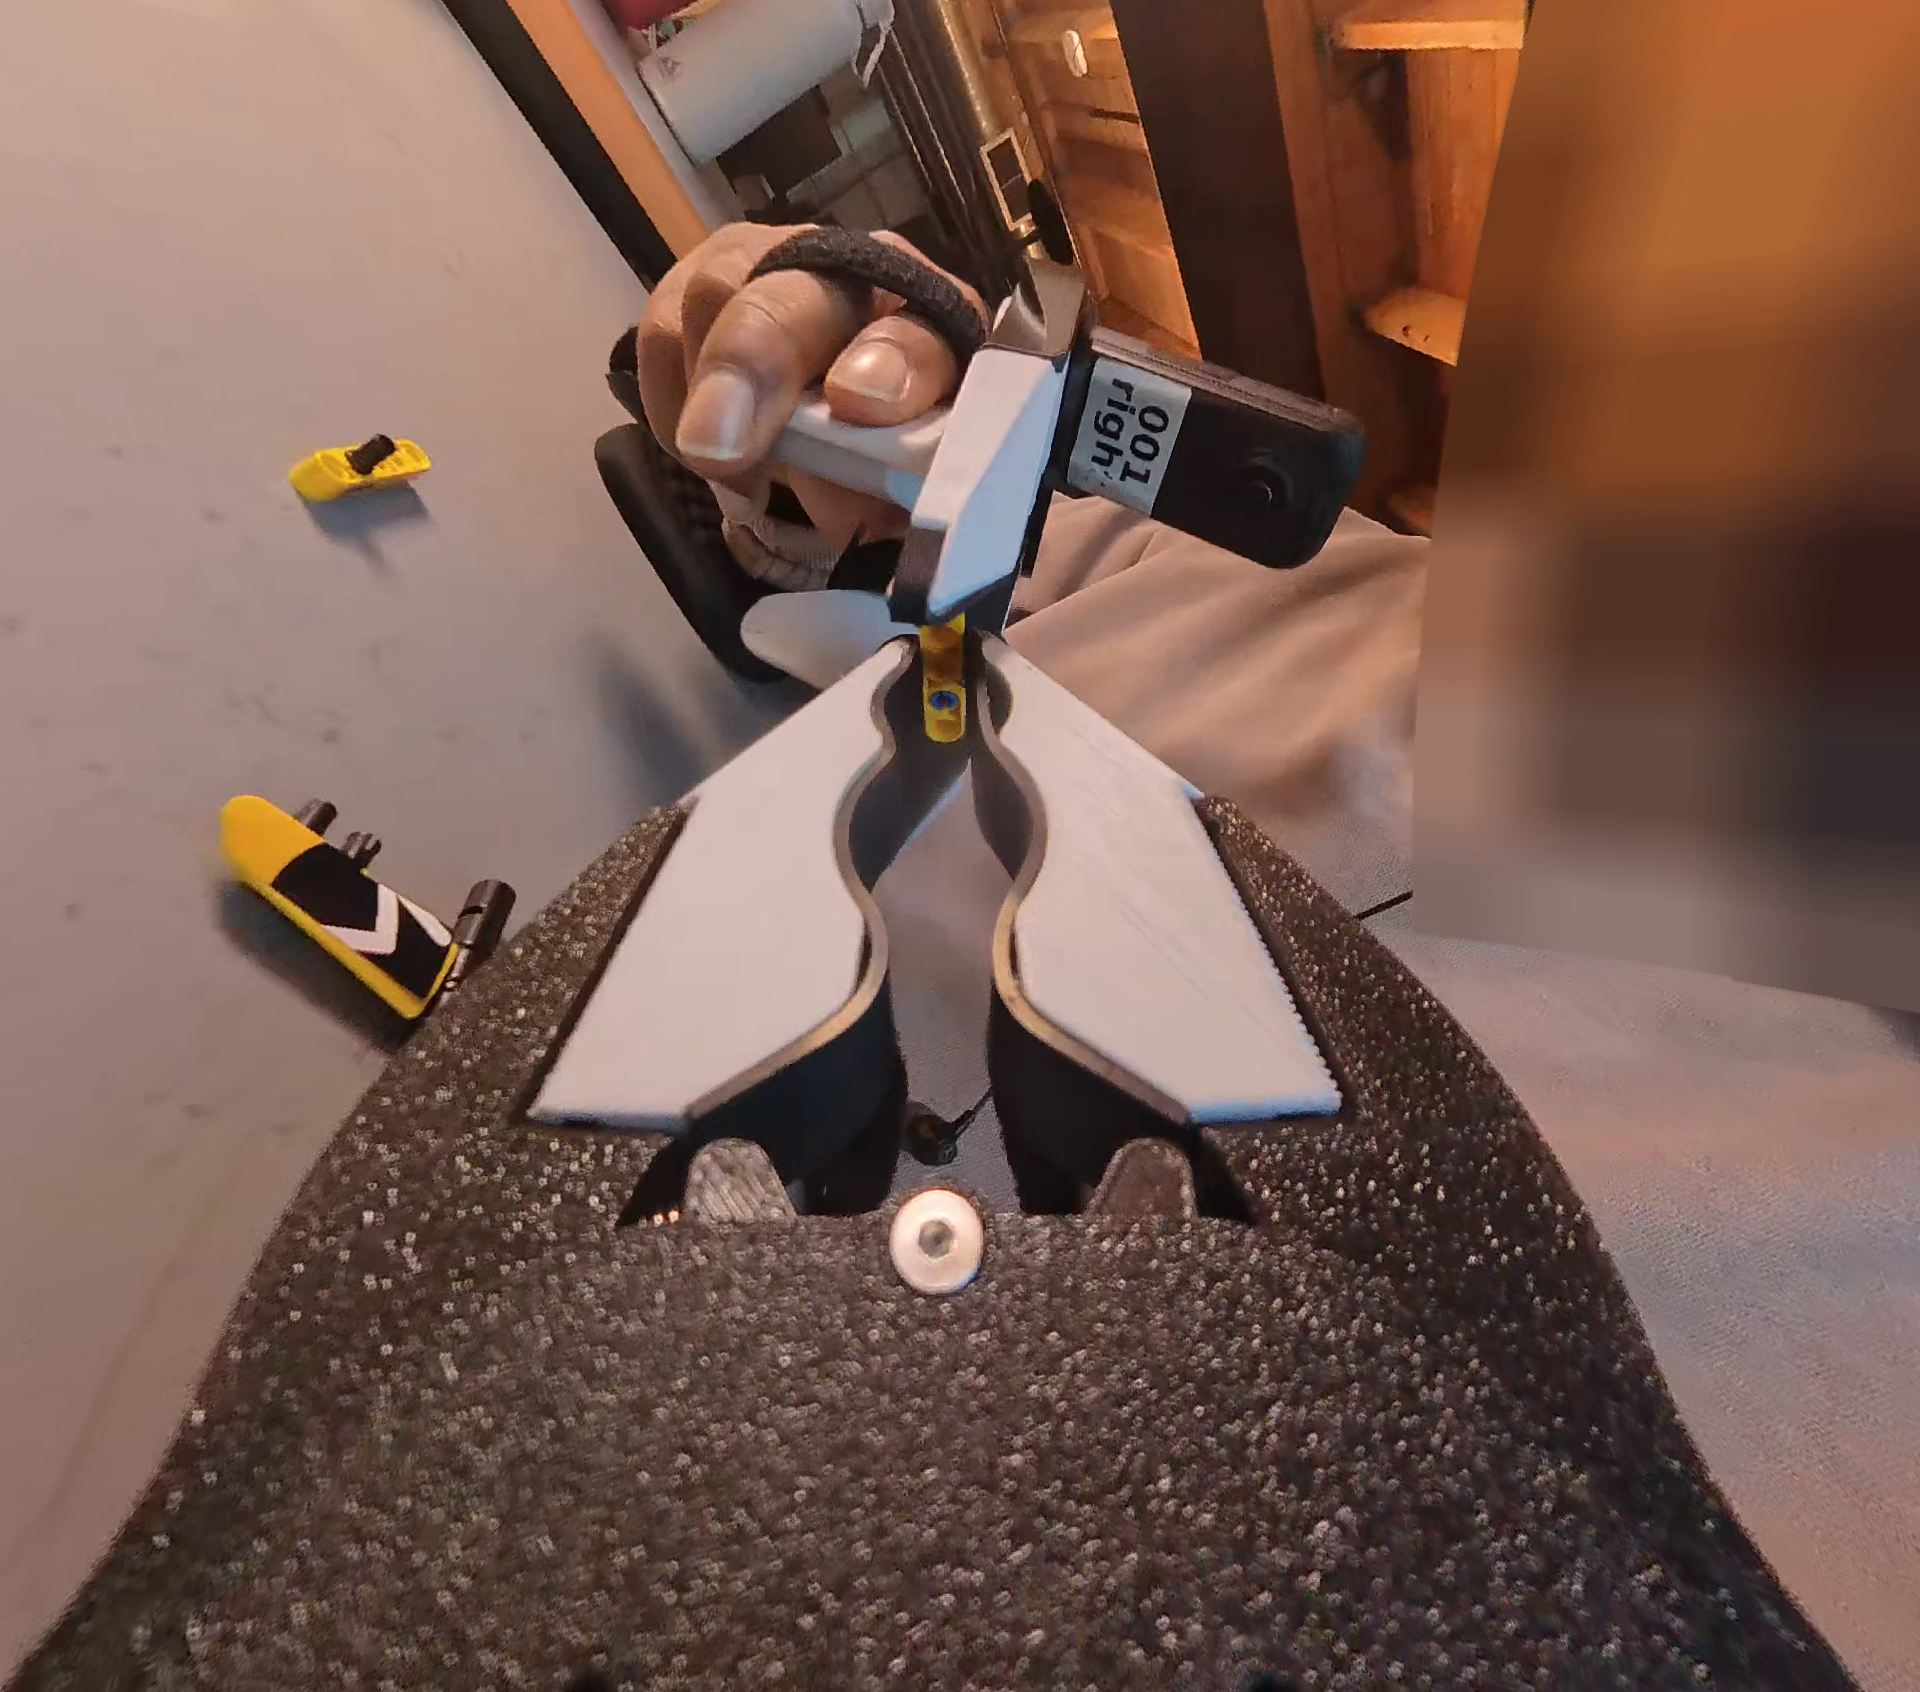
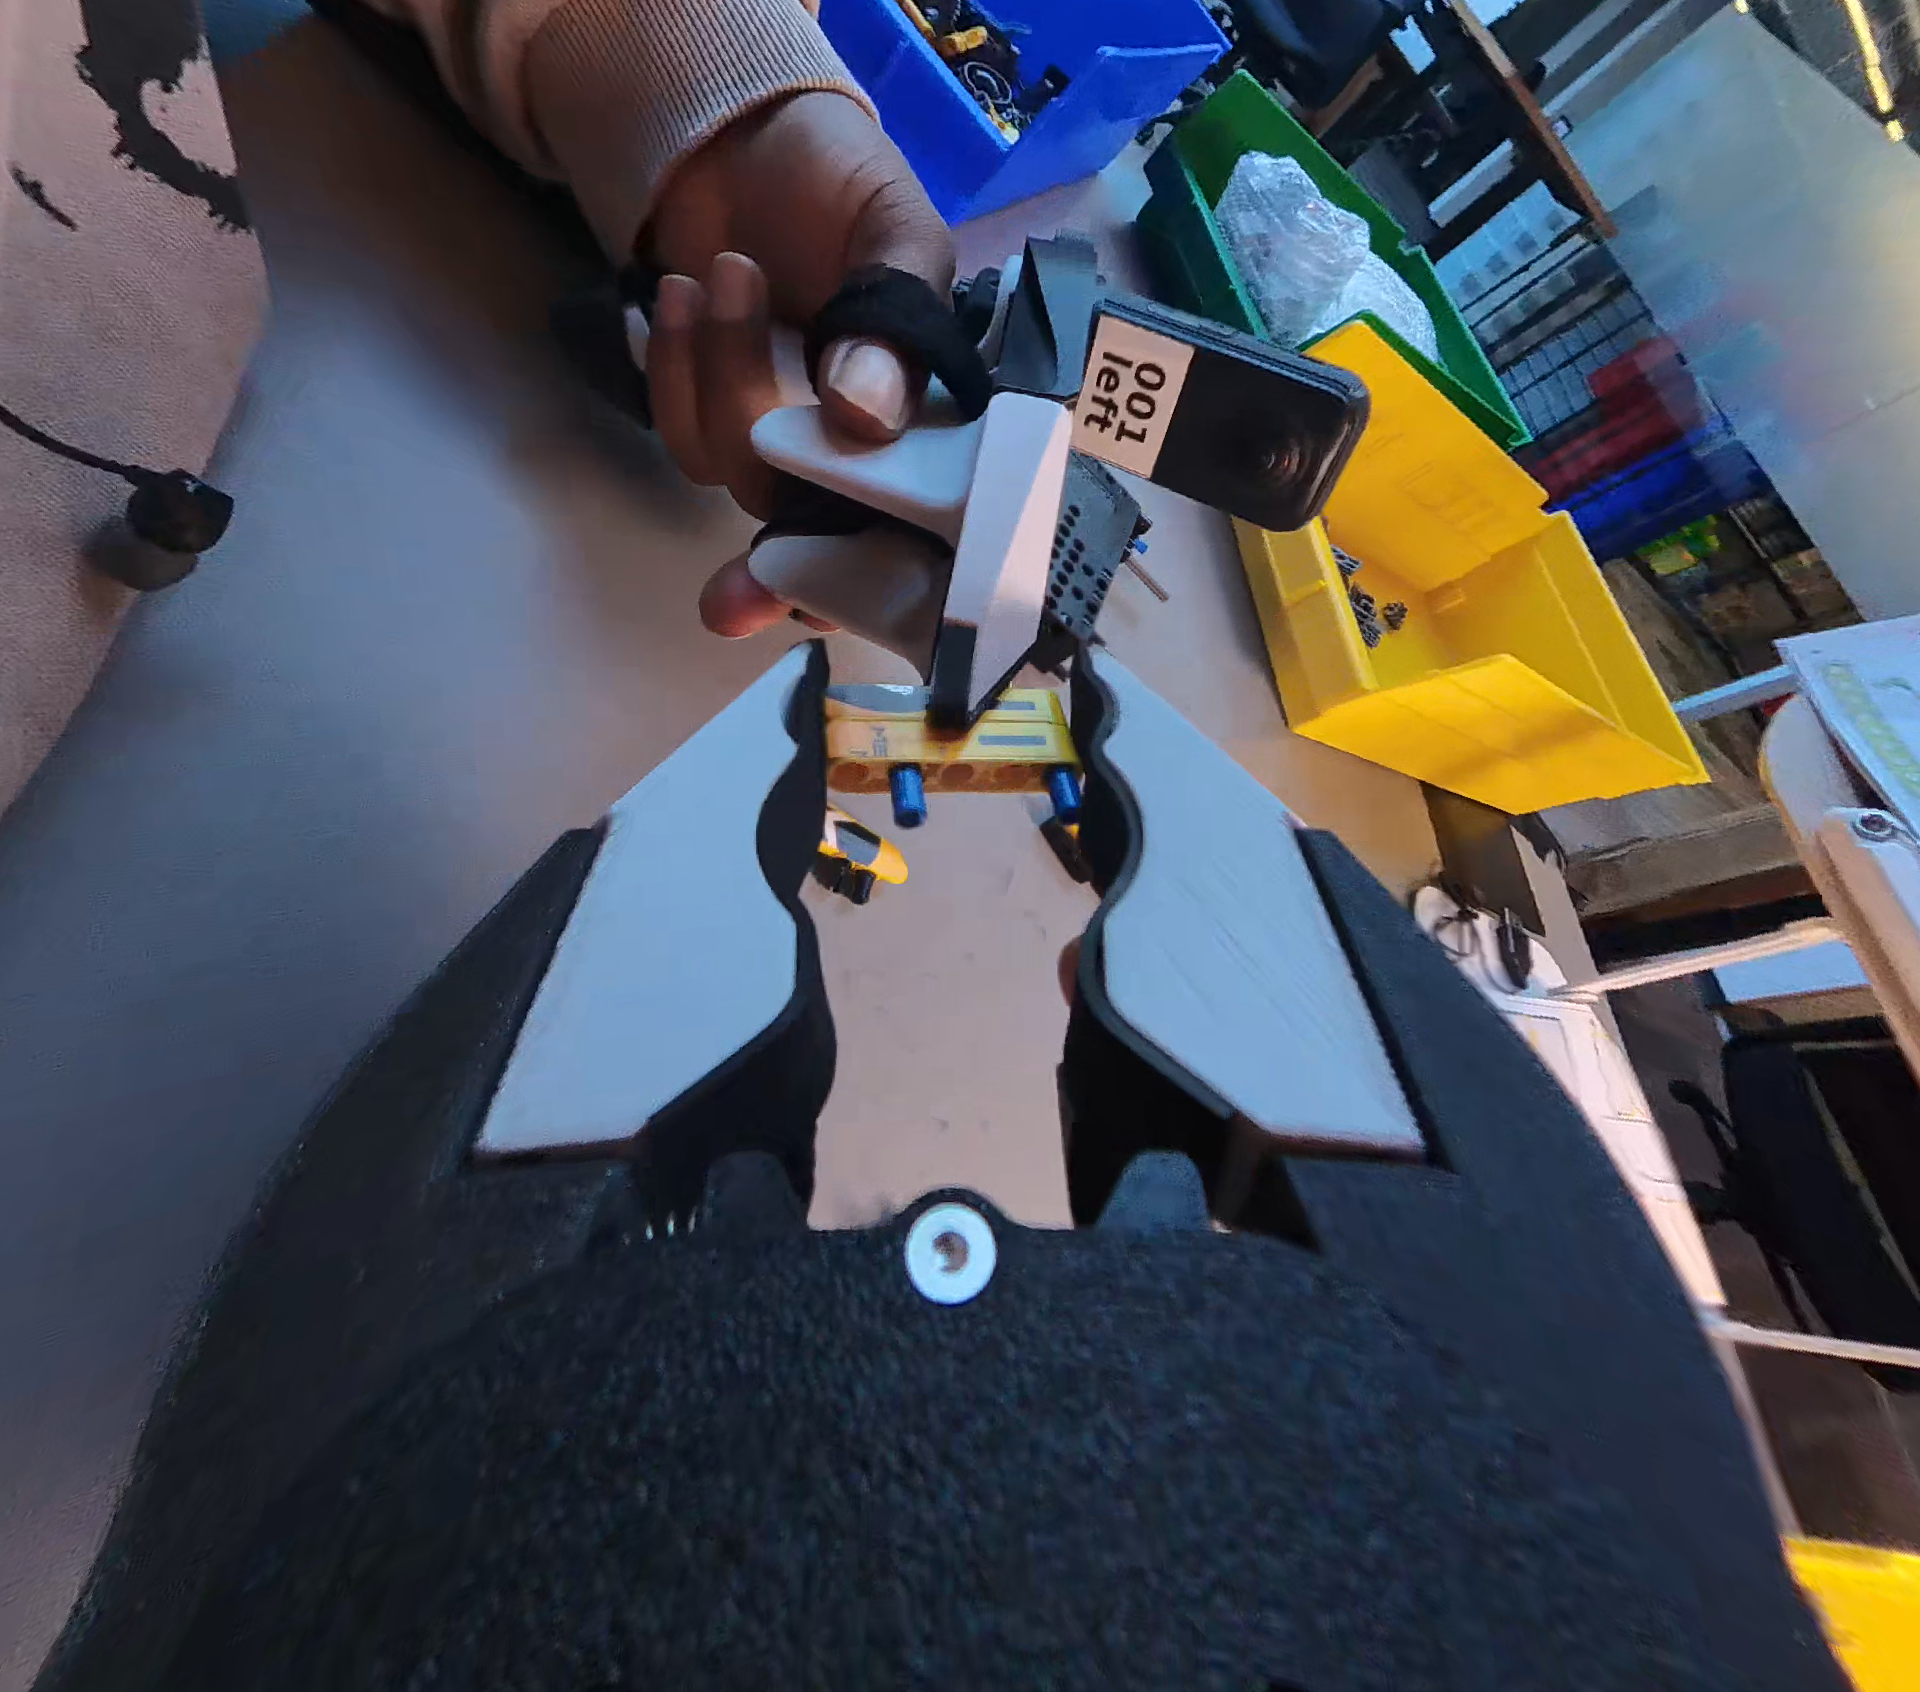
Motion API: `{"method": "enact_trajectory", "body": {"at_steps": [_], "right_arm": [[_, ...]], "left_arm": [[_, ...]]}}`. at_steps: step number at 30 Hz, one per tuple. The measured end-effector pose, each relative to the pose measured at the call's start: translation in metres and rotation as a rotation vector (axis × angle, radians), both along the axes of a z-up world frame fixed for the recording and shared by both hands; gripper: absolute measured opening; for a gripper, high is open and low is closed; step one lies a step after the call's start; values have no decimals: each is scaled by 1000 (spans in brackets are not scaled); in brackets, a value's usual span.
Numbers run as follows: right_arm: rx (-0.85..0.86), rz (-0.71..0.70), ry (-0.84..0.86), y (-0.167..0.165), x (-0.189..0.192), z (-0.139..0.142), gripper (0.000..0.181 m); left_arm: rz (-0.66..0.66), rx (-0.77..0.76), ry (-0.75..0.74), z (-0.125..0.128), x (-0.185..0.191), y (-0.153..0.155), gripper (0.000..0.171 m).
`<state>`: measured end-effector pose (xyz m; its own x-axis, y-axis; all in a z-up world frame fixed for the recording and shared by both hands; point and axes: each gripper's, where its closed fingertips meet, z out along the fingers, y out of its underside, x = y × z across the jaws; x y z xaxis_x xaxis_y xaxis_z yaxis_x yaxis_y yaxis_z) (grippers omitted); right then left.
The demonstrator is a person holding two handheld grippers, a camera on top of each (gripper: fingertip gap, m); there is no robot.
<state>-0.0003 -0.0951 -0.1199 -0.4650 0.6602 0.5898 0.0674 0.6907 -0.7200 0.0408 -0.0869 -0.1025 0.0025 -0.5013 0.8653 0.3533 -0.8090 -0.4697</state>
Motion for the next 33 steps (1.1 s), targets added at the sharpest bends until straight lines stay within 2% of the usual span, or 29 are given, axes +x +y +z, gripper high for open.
{"method": "enact_trajectory", "body": {"at_steps": [3,9,13,15,17,18,20,21,24,29,33], "right_arm": [[-34,26,-15,-3,1,-1,43],[-165,61,-29,-7,6,12,41],[-215,60,-34,-7,9,14,41],[-208,49,-33,-4,9,14,41],[-262,29,-3,9,14,25,41],[-249,-4,17,17,14,27,41],[-163,-22,36,15,8,21,42],[-144,-17,40,11,5,19,42],[-115,-21,48,10,2,19,43],[-22,-31,52,2,-4,13,43],[-4,-32,73,1,-6,14,43]], "left_arm": [[-13,5,1,0,1,-2,7],[3,138,45,11,4,-5,7],[8,162,52,12,4,-5,5],[35,174,59,13,1,-4,1],[179,165,33,16,-32,10,0],[190,171,72,12,-35,10,0],[128,193,134,9,-11,3,6],[114,189,126,11,-6,4,19],[140,166,111,14,-11,11,24],[106,141,85,13,-2,7,8],[79,140,73,13,-4,4,7]]}}
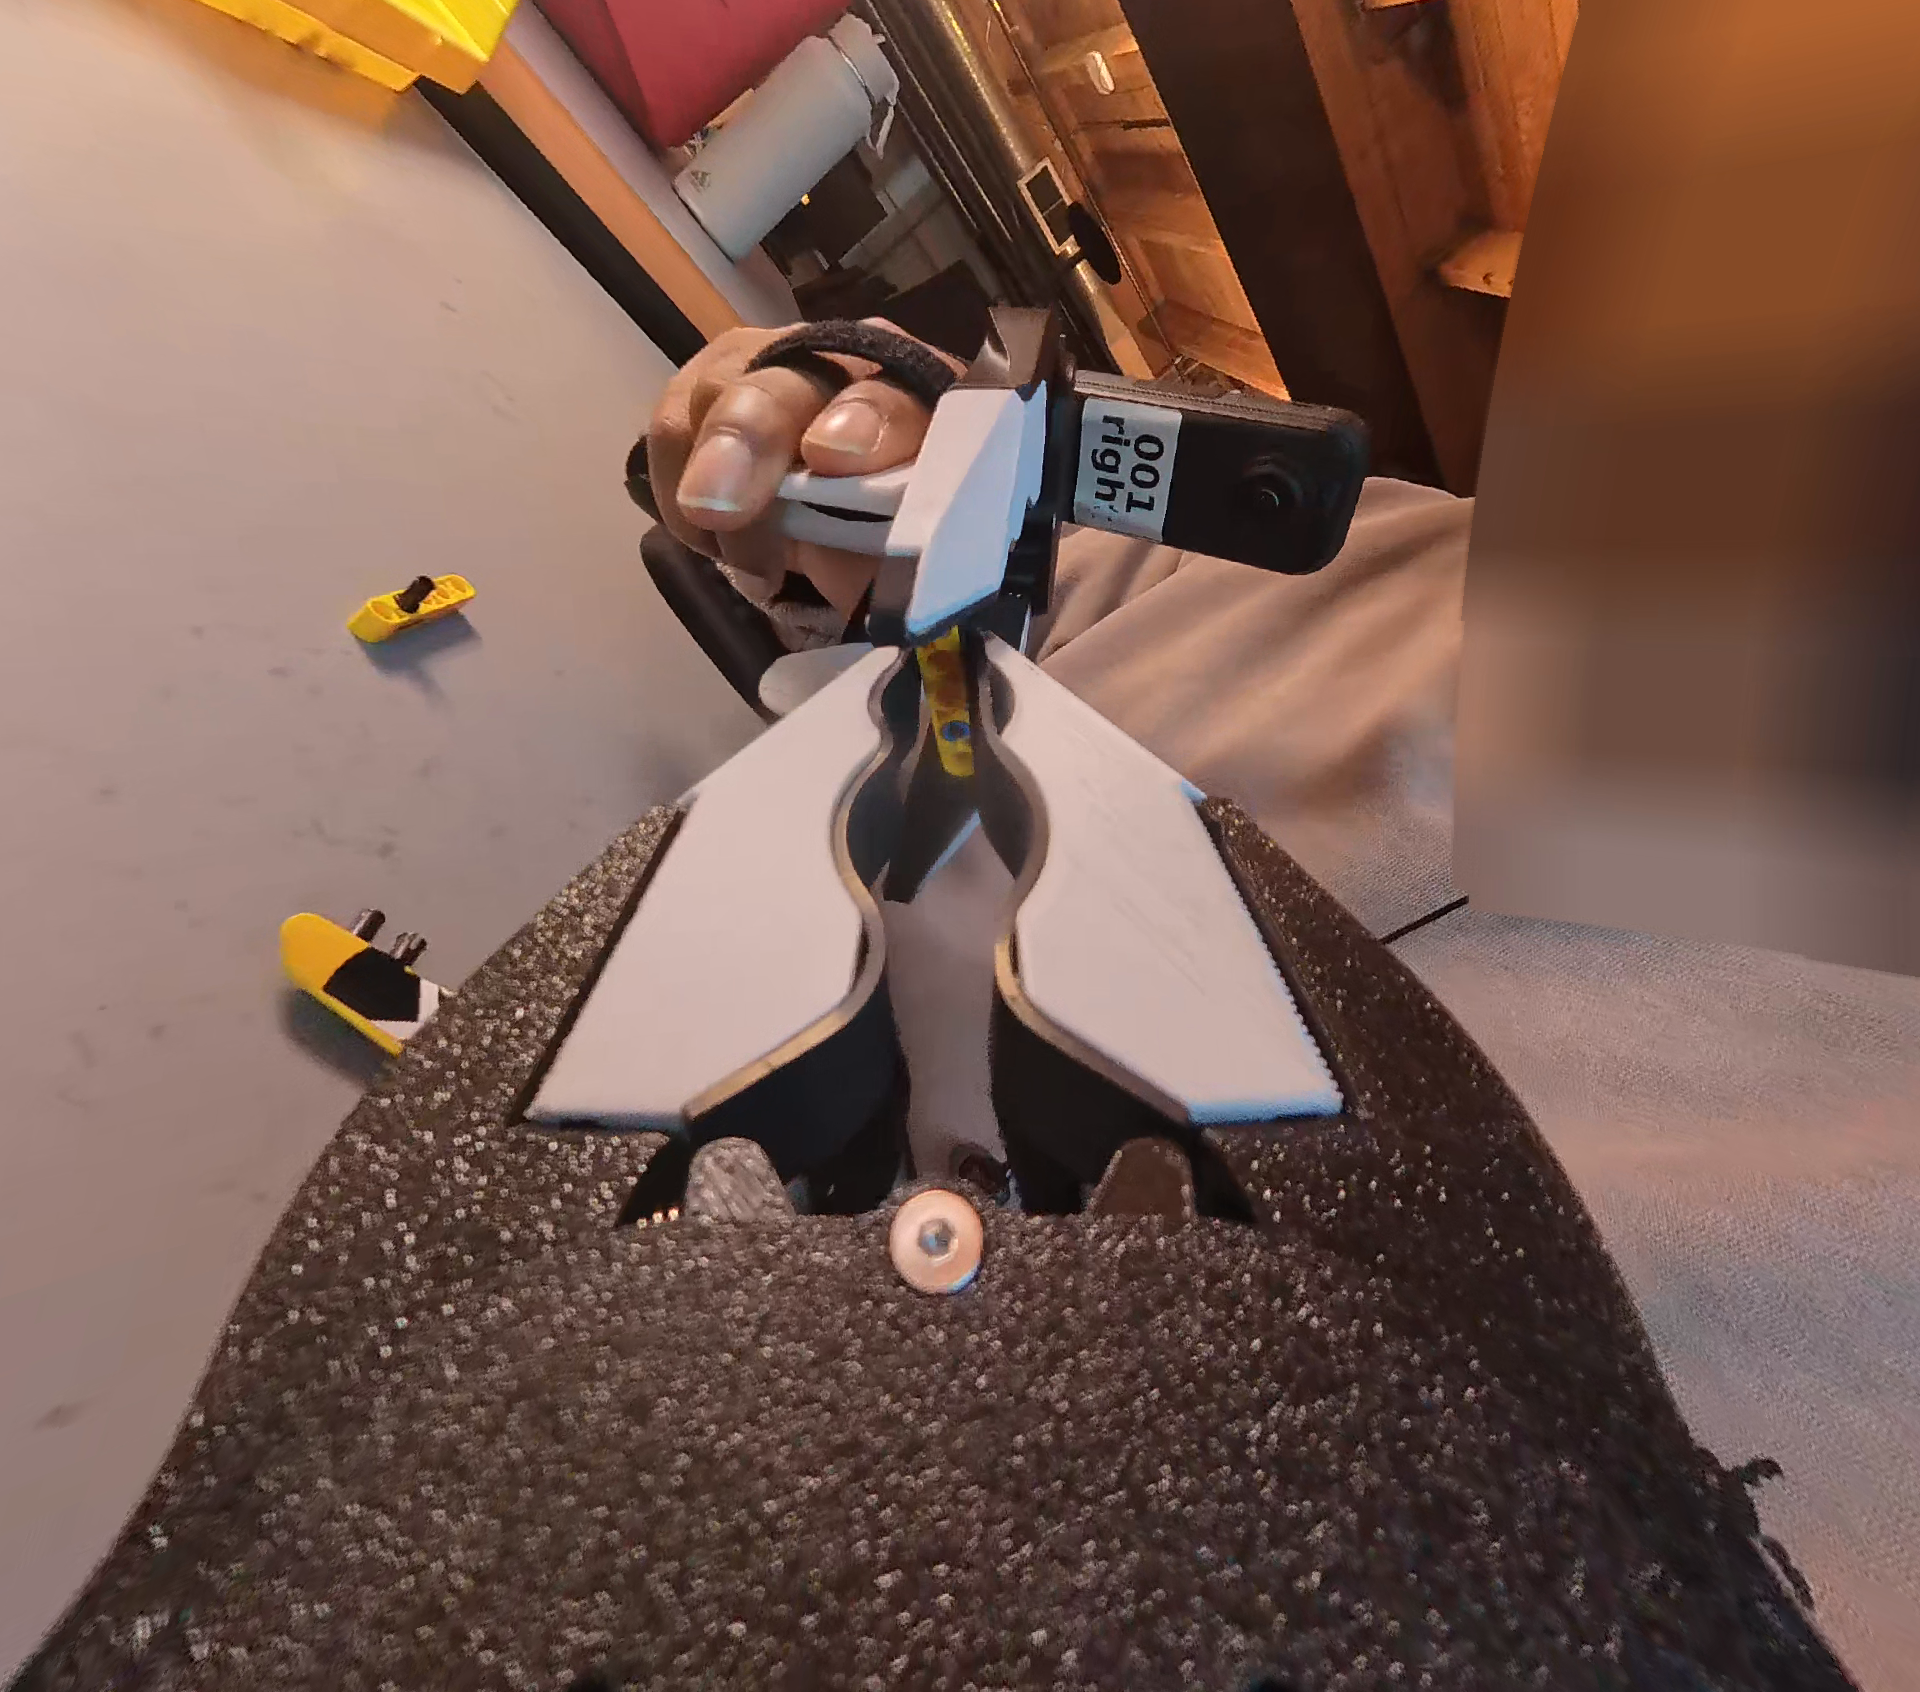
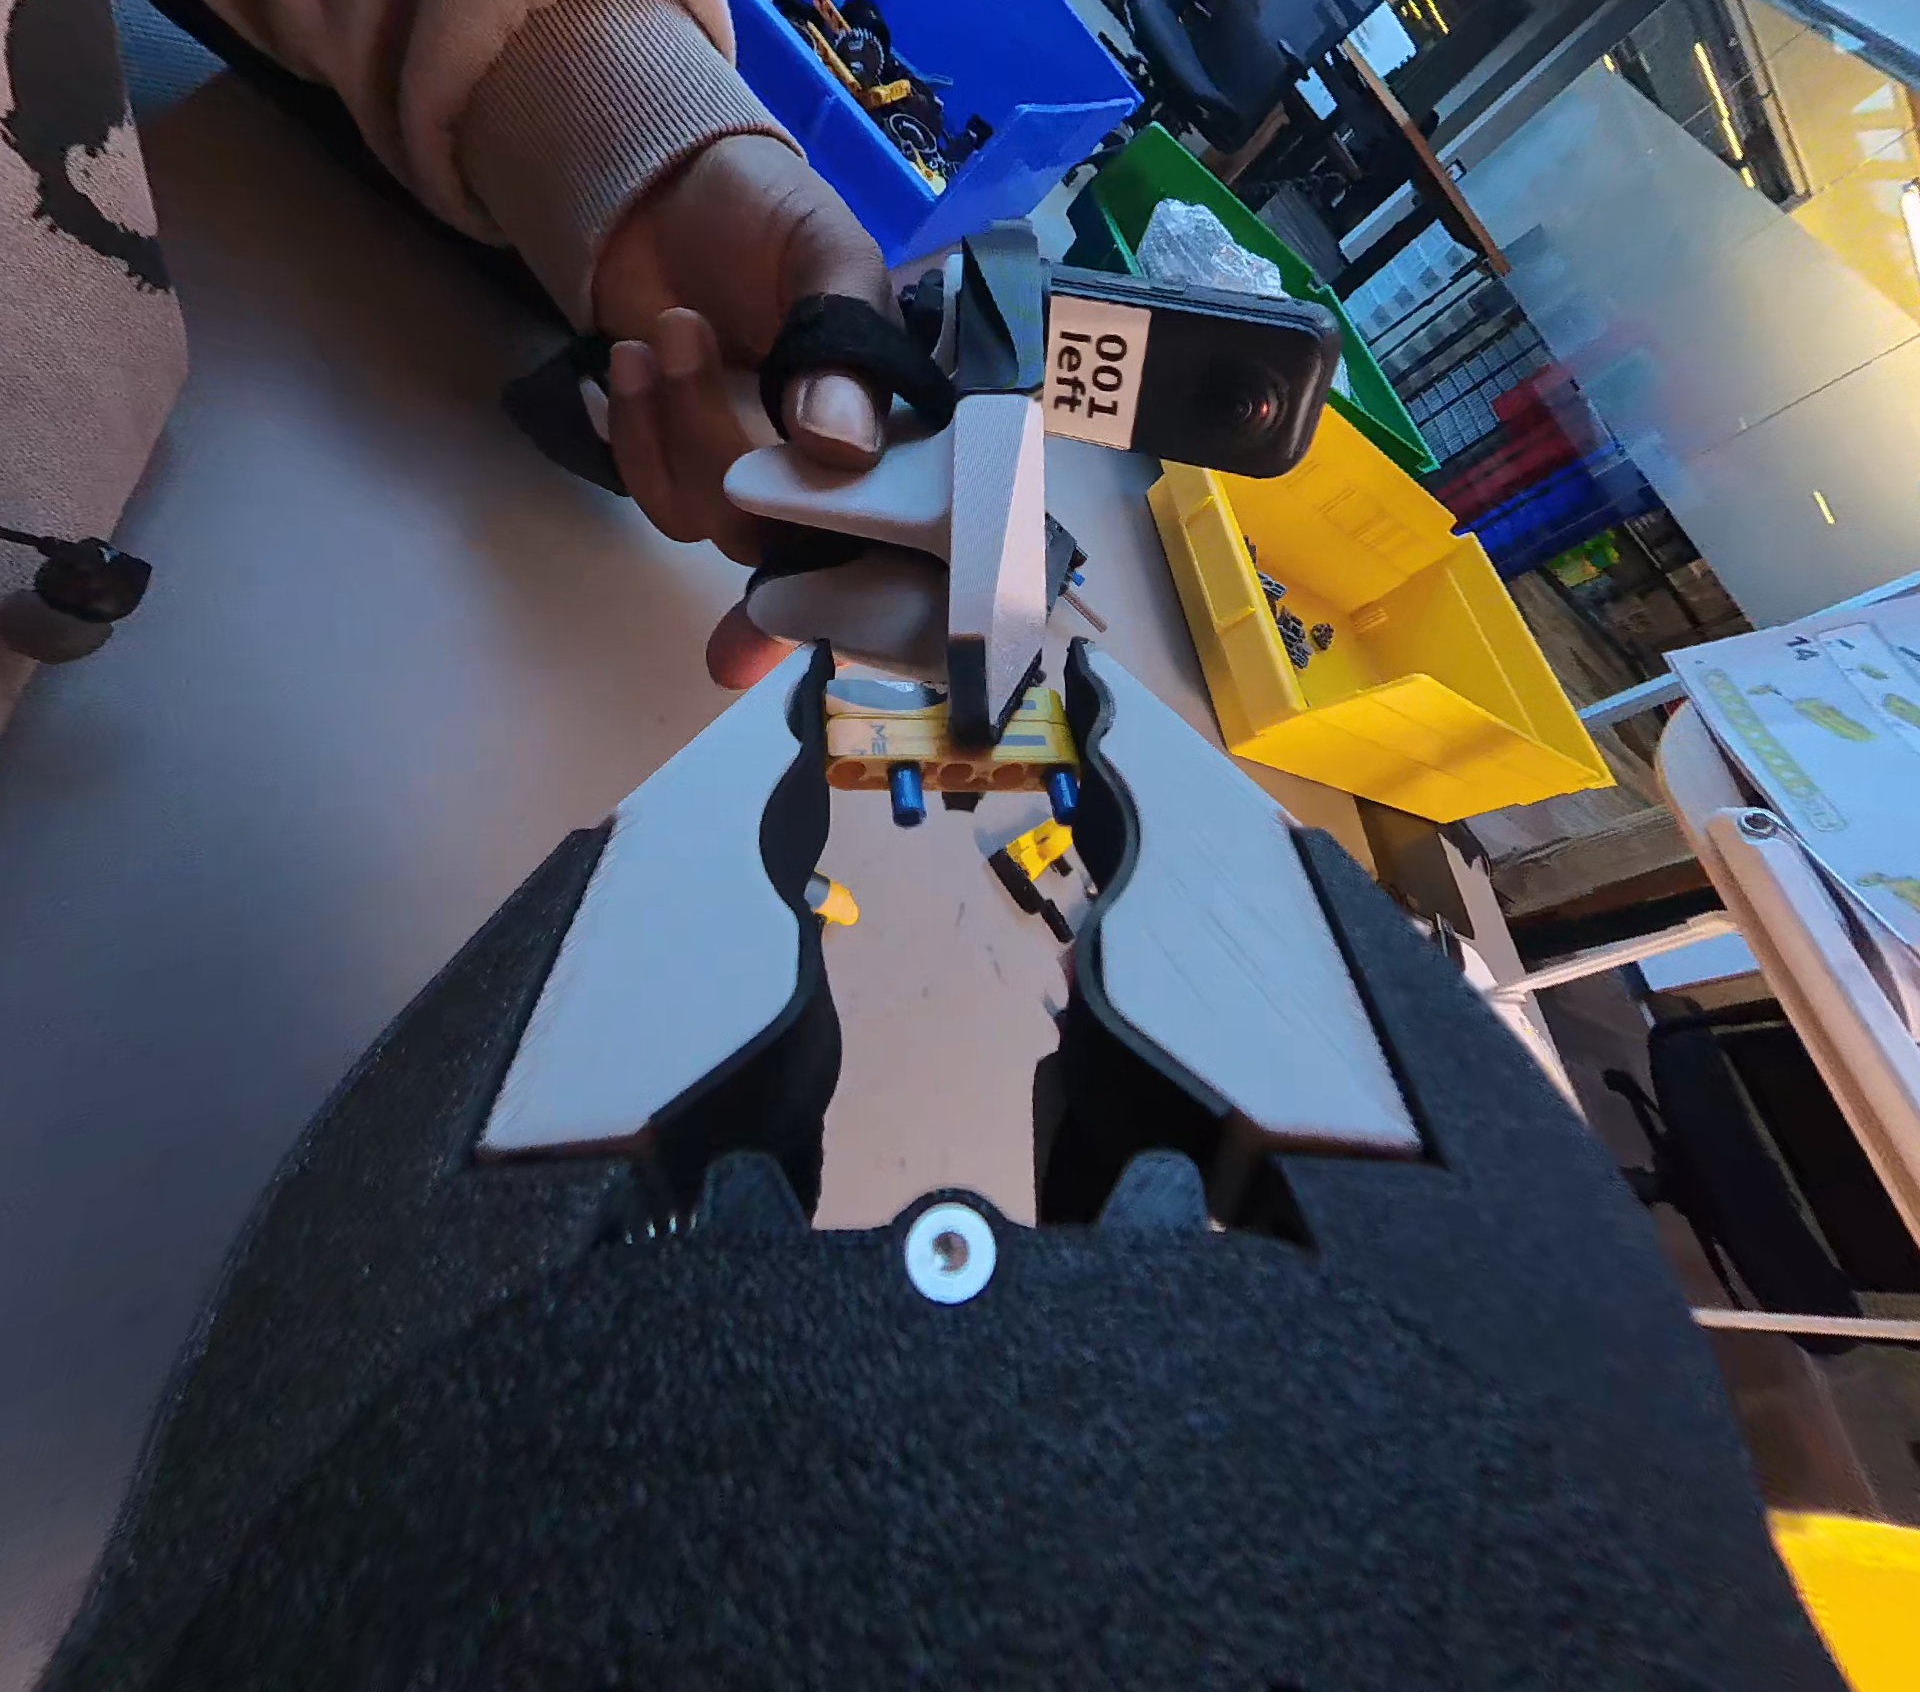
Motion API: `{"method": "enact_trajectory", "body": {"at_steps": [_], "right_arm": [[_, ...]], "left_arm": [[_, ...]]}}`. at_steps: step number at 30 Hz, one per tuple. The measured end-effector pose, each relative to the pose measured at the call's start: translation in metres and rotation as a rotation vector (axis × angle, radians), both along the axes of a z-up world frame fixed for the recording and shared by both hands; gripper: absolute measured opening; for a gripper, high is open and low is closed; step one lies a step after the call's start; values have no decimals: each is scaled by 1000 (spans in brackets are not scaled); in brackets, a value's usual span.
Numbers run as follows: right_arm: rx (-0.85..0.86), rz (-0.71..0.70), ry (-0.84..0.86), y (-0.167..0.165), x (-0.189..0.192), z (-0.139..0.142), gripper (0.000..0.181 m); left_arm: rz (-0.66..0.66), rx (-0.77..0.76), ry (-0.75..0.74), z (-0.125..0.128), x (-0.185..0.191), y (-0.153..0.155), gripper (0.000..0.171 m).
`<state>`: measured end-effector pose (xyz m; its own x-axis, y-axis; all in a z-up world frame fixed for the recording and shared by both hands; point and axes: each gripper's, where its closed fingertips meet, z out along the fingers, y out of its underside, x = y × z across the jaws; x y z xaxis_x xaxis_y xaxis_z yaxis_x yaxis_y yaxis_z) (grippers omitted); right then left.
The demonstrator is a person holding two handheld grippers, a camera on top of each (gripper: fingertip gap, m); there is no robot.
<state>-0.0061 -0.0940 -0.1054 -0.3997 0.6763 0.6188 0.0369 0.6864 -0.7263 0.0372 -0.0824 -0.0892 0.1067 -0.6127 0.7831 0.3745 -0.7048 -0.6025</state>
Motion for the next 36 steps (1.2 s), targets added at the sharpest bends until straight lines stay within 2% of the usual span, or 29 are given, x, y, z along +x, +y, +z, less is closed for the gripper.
{"method": "enact_trajectory", "body": {"at_steps": [8,14,15,17,19,22,26,27,28,31,36], "right_arm": [[-225,108,-54,-11,9,6,42],[-337,130,-78,-11,12,12,42],[-347,129,-78,-9,13,13,41],[-390,93,-42,8,19,23,41],[-302,45,-28,10,14,16,43],[-197,1,-29,11,4,6,43],[-139,-23,-13,13,0,6,43],[-106,-32,-17,12,-1,2,43],[-76,-38,-22,11,-3,-2,43],[-24,-50,-6,9,-5,-6,44],[-90,-14,-24,6,-2,-7,48]], "left_arm": [[-41,70,51,4,4,-9,8],[-18,118,65,8,0,-9,3],[-8,129,45,10,-6,-9,0],[101,92,22,7,-38,2,0],[52,97,77,-1,-23,-5,0],[54,99,45,9,-19,0,3],[81,36,44,2,-16,7,29],[73,24,39,1,-12,6,31],[73,18,33,1,-10,7,29],[73,10,29,-2,-10,8,10],[47,31,32,-1,-9,2,6]]}}
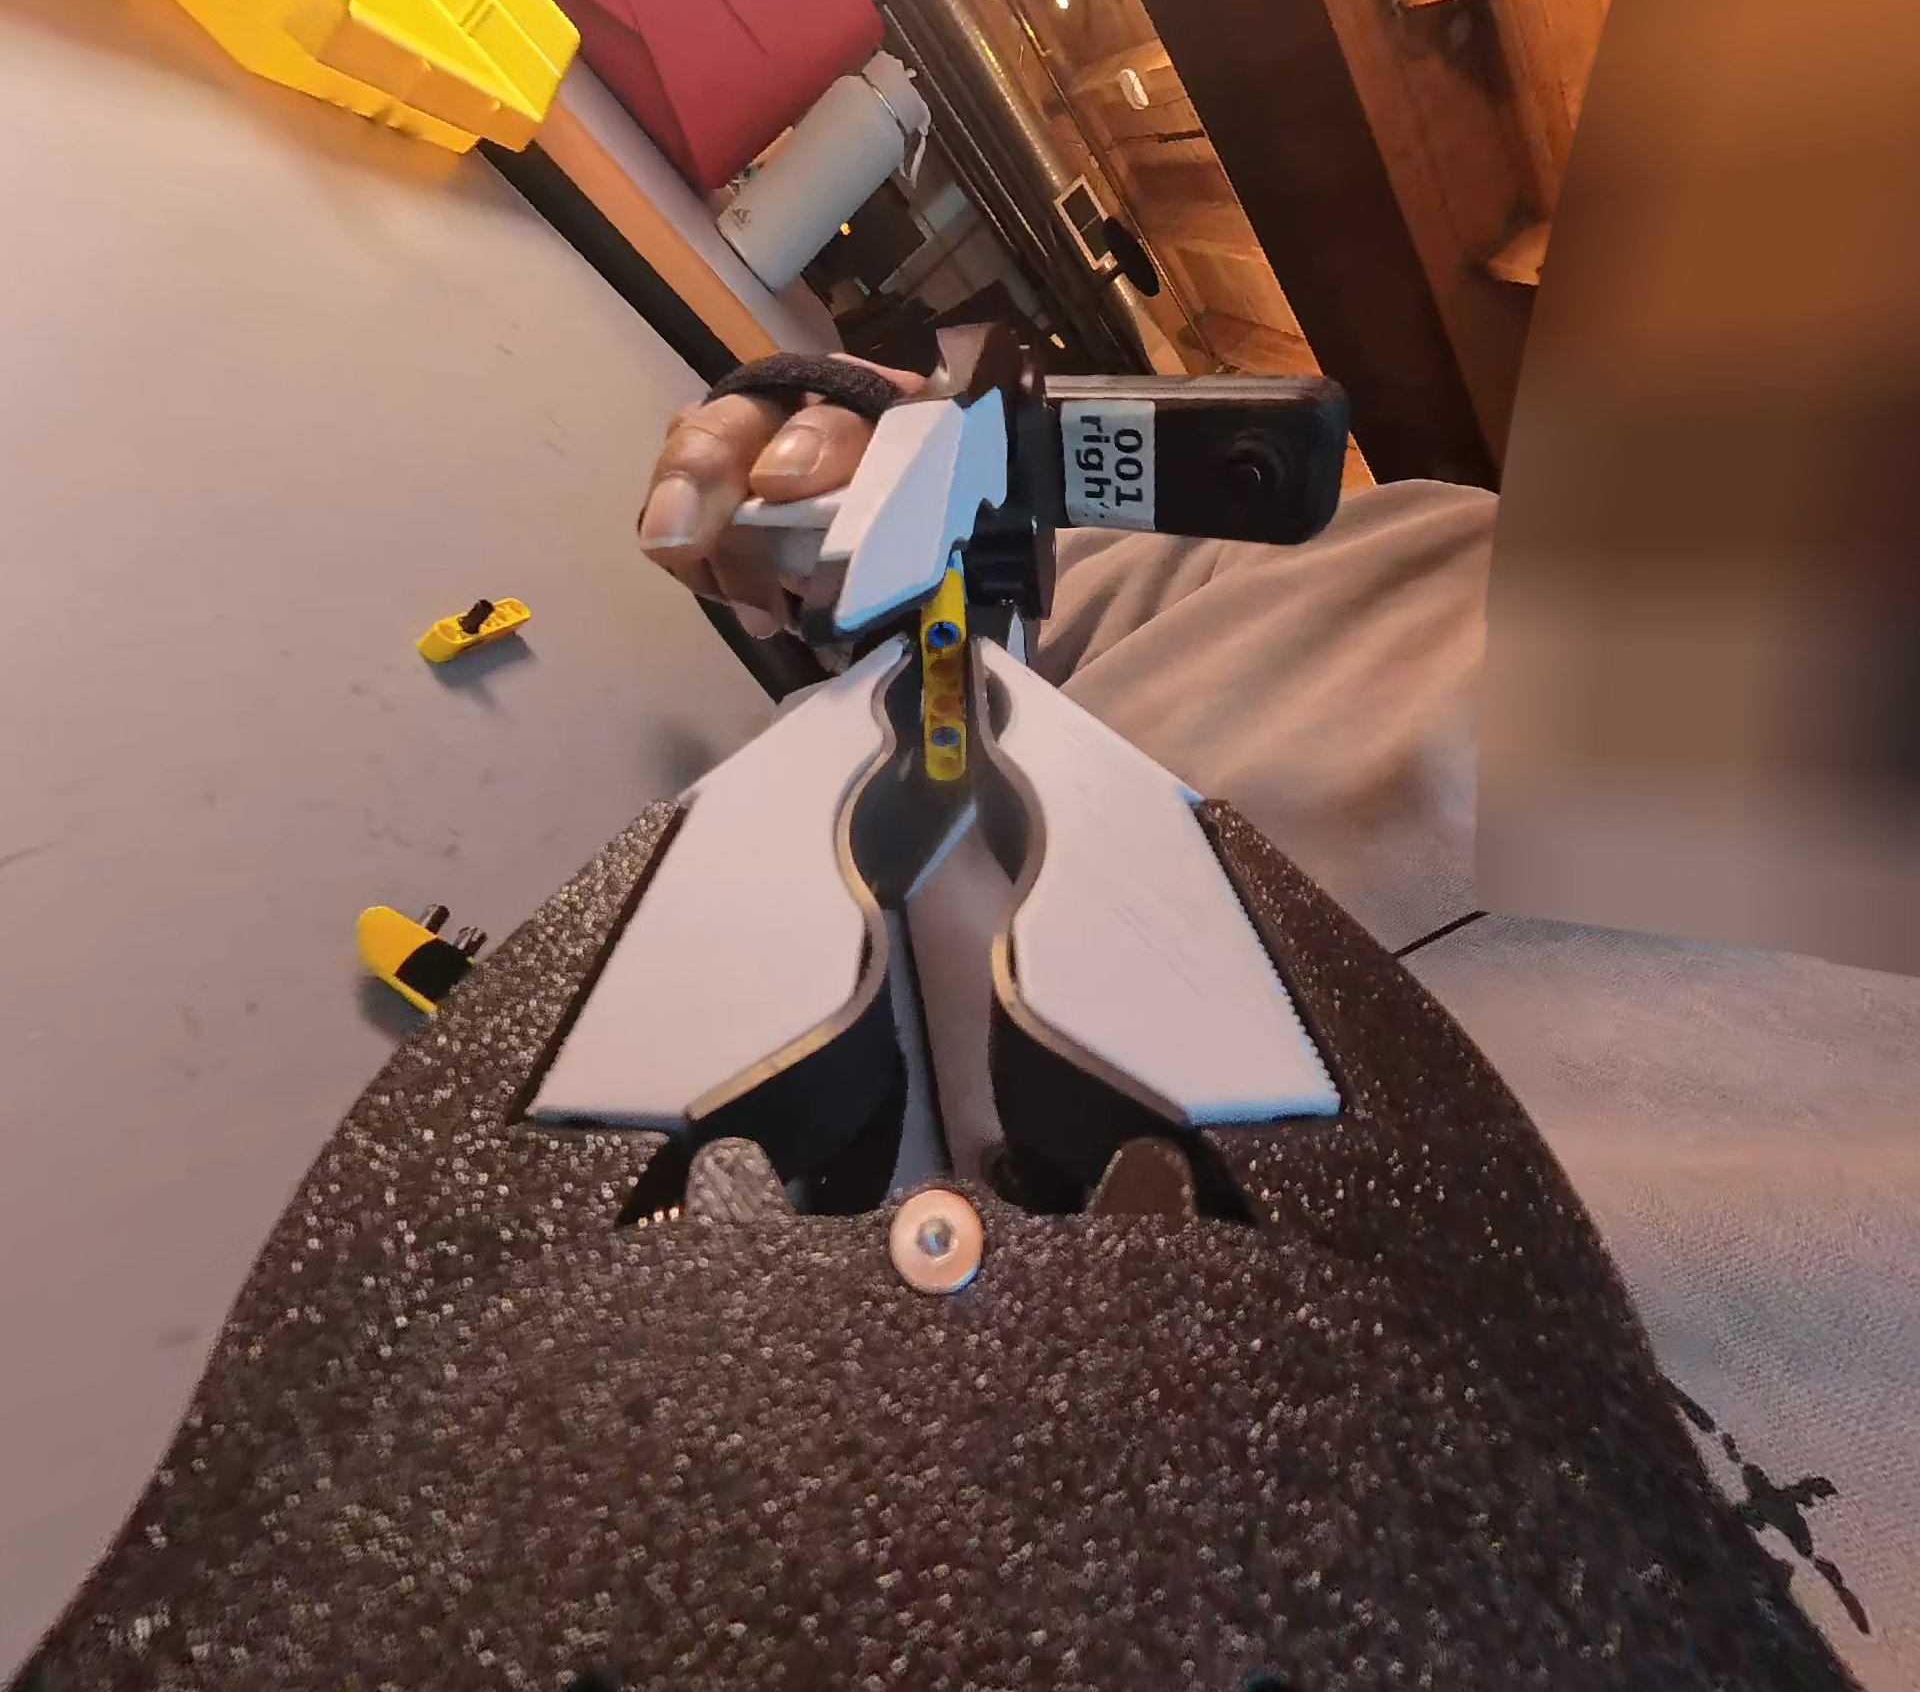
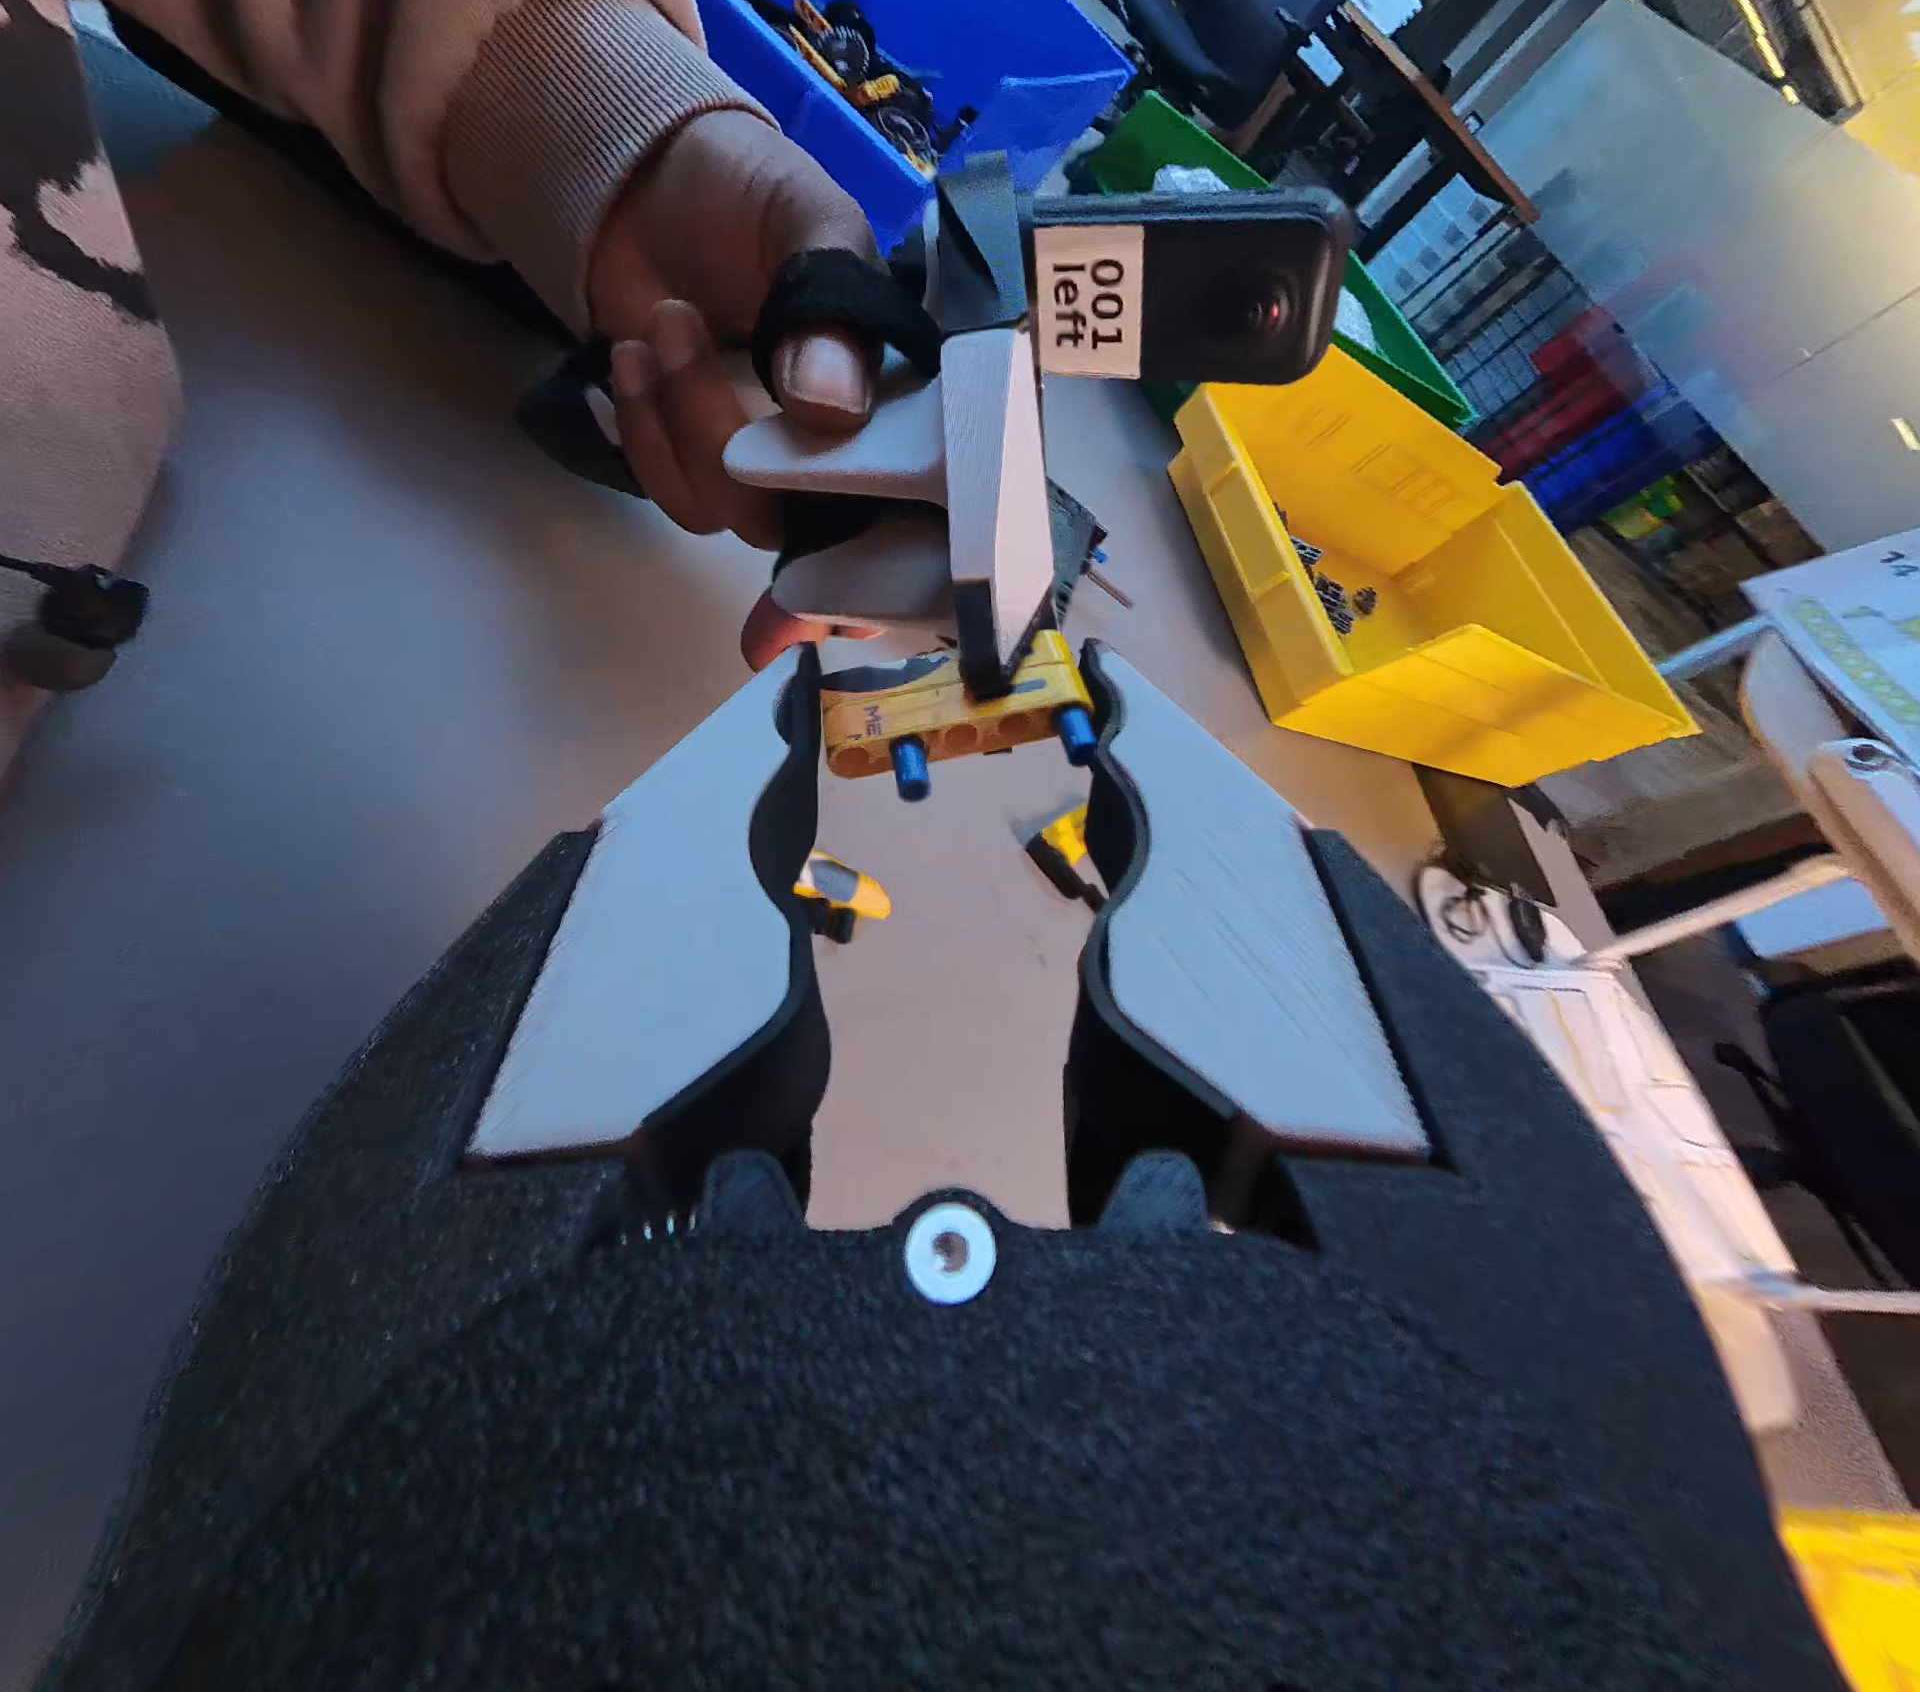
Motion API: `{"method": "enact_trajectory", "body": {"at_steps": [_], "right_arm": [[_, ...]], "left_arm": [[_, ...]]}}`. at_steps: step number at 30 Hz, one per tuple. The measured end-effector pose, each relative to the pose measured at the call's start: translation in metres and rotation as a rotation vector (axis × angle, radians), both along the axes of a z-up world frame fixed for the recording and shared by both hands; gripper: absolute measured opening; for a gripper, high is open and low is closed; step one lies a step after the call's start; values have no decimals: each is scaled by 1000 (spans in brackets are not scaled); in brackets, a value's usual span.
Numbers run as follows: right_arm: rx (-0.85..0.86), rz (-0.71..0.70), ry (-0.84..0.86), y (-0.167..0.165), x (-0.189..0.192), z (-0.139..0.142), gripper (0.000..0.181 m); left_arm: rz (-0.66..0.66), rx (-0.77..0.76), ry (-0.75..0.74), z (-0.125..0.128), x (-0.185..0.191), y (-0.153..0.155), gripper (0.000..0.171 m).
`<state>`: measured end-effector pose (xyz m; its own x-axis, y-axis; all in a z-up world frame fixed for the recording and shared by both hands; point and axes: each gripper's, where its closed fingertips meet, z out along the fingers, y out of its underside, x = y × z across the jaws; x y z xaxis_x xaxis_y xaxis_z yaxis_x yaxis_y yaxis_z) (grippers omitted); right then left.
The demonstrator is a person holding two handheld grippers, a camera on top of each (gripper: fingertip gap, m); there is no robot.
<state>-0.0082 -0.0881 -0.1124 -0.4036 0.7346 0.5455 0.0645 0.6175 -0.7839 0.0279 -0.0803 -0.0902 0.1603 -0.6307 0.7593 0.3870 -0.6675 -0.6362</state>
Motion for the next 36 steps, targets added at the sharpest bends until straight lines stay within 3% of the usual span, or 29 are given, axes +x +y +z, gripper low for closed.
{"method": "enact_trajectory", "body": {"at_steps": [4,5,7,9,11,13,18,25,33,36], "right_arm": [[-111,95,-25,-11,9,5,53],[-146,109,-39,-13,10,6,62],[-255,98,-81,-13,8,6,102],[-309,102,-112,-12,8,3,113],[-270,102,-101,-11,9,0,101],[-250,103,-69,-11,9,2,73],[-234,119,-55,-14,10,2,56],[-106,100,-11,-15,8,0,44],[-128,112,-27,-16,10,-3,44],[-153,103,-28,-15,9,-3,44]], "left_arm": [[-32,-9,-30,1,0,-4,6],[-37,-15,-43,2,0,-4,6],[-39,-28,-52,0,-2,-3,6],[-48,-43,-72,0,-2,-3,6],[-53,-55,-82,-2,-1,-3,6],[-53,-66,-88,-4,-1,-2,6],[-62,-83,-104,-5,0,-3,7],[-99,-116,-128,-8,6,-6,7],[-103,-129,-139,-10,7,-6,7],[-97,-114,-137,-7,7,-7,14]]}}
